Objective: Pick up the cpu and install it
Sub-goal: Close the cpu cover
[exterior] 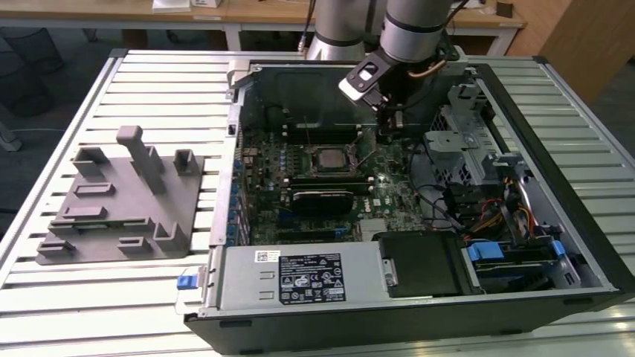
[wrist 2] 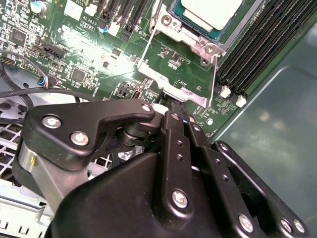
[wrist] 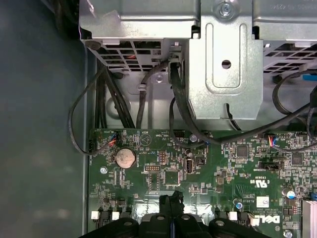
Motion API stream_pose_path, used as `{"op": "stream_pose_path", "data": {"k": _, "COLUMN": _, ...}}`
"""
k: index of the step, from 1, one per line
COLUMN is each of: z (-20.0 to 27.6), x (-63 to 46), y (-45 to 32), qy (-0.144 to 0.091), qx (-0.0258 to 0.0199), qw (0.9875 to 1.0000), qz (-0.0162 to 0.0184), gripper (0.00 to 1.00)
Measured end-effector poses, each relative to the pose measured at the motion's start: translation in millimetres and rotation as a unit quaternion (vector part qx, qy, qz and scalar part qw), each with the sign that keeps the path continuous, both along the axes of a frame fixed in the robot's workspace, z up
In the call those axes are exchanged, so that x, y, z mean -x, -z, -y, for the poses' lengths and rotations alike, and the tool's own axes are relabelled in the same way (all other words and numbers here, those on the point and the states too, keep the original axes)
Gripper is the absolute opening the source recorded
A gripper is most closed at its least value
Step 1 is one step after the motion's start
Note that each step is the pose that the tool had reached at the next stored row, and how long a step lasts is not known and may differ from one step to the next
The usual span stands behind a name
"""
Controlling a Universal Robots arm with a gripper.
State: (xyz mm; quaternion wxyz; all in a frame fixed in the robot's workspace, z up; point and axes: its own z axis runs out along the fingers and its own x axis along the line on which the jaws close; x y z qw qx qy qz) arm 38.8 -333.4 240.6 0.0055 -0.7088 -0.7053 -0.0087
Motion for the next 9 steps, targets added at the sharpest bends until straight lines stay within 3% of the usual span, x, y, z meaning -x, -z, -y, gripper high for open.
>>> {"op": "stream_pose_path", "data": {"k": 9, "z": 0.0, "x": 3.8, "y": 0.3, "qy": 0.000, "qx": 0.0000, "qw": 1.0000, "qz": 0.0000, "gripper": 0.11}}
